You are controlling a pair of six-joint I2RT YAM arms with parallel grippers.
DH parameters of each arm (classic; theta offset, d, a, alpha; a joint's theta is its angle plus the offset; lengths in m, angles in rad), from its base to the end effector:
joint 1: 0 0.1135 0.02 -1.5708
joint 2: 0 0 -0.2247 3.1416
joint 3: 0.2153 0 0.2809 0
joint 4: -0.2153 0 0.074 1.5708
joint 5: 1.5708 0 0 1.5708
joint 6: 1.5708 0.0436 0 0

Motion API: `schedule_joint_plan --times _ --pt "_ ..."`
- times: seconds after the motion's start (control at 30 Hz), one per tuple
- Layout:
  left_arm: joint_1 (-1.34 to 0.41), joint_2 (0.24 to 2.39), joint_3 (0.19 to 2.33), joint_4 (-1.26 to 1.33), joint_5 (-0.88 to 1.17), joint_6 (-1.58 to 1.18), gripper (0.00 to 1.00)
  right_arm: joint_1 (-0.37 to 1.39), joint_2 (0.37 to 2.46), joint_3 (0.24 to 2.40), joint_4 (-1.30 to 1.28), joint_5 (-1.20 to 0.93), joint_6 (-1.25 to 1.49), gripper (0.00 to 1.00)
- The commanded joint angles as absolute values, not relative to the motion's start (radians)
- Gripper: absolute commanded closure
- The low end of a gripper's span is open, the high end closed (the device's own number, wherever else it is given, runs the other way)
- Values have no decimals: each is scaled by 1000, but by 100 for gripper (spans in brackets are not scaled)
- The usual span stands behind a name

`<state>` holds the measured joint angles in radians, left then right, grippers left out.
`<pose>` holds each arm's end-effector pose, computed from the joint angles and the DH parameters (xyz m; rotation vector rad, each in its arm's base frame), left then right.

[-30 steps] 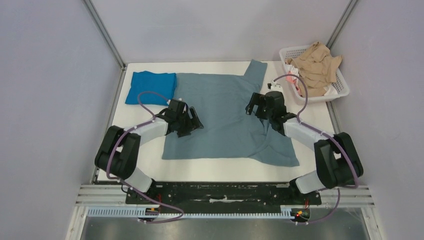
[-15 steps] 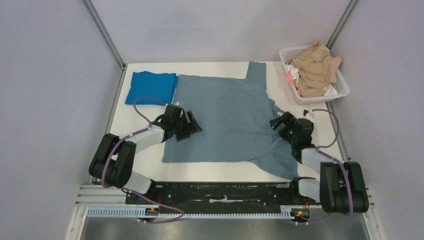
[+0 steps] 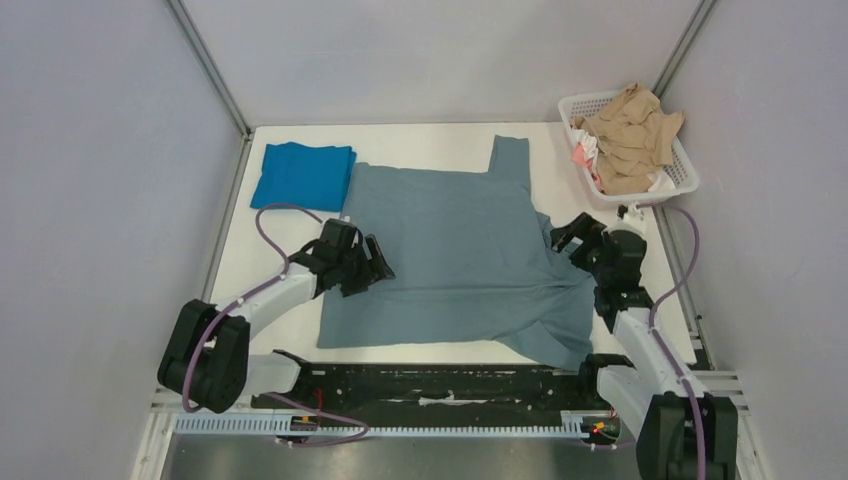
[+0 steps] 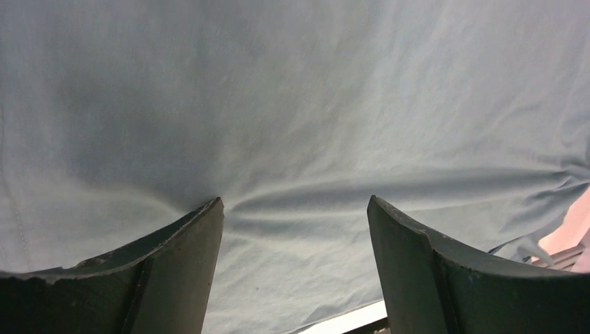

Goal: Fold and stack the t-shirts
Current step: Flatten out the tshirt

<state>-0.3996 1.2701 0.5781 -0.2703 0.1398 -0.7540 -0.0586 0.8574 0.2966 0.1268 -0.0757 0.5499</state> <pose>0.2464 -0.1106 0.1031 -0.4083 2.6093 -0.6071 0.2436 -0.0110 0.1389 0.5597 1.9460 0.3888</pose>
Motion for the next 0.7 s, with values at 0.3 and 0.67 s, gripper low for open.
schedule_joint_plan --times 0.3,0.67 --pt "-352 1661 950 -254 148 -693 17 102 1533 782 219 -172 437 2" --pt "-281 1843 990 -242 246 -659 18 84 1854 918 235 -106 488 2"
